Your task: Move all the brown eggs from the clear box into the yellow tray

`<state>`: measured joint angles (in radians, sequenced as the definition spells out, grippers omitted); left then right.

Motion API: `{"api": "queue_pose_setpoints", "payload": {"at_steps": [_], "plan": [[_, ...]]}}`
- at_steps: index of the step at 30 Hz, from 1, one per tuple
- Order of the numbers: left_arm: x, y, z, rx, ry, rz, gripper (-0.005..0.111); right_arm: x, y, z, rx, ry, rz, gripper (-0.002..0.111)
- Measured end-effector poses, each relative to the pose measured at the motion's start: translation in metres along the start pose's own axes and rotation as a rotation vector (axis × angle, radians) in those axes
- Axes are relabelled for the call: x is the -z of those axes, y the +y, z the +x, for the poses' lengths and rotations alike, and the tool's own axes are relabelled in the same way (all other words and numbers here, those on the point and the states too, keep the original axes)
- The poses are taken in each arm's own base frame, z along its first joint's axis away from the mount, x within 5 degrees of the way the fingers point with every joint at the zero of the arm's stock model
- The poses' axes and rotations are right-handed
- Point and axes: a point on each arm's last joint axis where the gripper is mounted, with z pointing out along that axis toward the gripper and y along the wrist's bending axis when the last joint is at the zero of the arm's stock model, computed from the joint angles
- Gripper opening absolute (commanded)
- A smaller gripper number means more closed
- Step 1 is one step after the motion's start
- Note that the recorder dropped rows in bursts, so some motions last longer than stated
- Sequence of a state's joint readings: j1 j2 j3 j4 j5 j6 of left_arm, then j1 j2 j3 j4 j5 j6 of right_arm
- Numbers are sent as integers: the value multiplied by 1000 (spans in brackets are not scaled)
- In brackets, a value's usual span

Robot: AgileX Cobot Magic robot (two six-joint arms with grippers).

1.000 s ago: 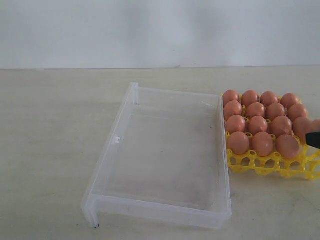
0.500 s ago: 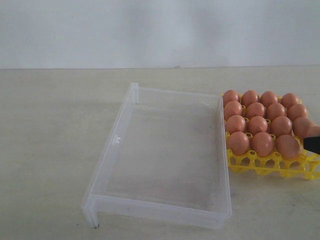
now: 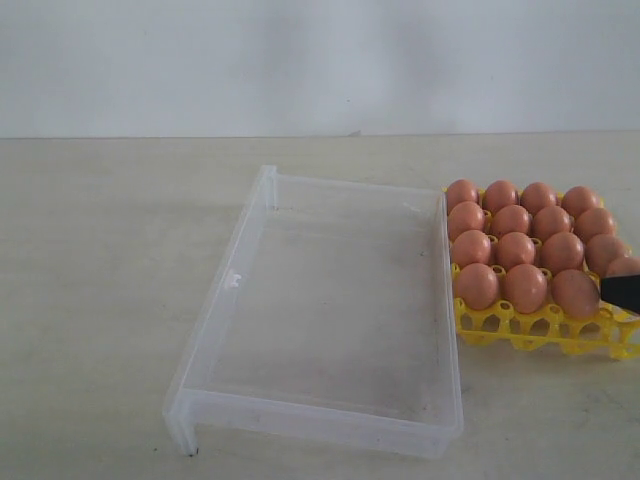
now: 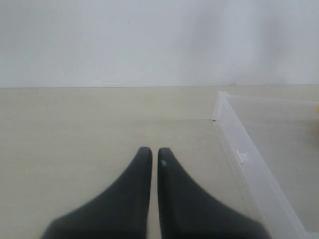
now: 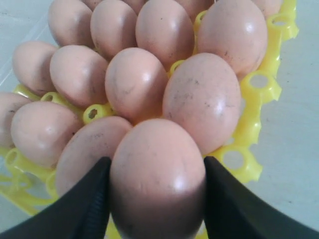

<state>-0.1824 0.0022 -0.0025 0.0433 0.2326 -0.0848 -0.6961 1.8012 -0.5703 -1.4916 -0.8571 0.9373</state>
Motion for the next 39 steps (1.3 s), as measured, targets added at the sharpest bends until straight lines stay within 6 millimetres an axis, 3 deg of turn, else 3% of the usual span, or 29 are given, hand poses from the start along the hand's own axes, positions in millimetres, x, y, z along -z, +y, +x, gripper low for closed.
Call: {"api": "queue_pose_setpoints", "payload": {"at_steps": [3, 5, 16, 22, 24, 26, 28, 29, 34, 39], "plan": [[0, 0, 0, 0, 0, 0, 4, 0, 0, 0, -15, -3, -1, 46], [0, 0, 0, 0, 0, 0, 4, 0, 0, 0, -20, -4, 0, 55], [0, 0, 0, 0, 0, 0, 4, 0, 0, -2, -16, -17, -5, 57], [0, 0, 0, 0, 0, 0, 4, 1, 3, -11, -68, -121, -33, 56], [0, 0, 0, 0, 0, 0, 4, 3, 5, -17, -75, -169, -47, 52], [0, 0, 0, 0, 0, 0, 4, 7, 8, -25, -69, -216, -56, 40], [0, 0, 0, 0, 0, 0, 4, 13, 13, -32, -78, -244, -61, 7], [0, 0, 0, 0, 0, 0, 4, 17, 16, -35, -84, -248, -68, 0], [0, 0, 0, 0, 0, 0, 4, 34, 30, -46, -82, -147, -57, 0], [0, 0, 0, 0, 0, 0, 4, 59, 30, -62, -160, -85, 192, 0]]}}
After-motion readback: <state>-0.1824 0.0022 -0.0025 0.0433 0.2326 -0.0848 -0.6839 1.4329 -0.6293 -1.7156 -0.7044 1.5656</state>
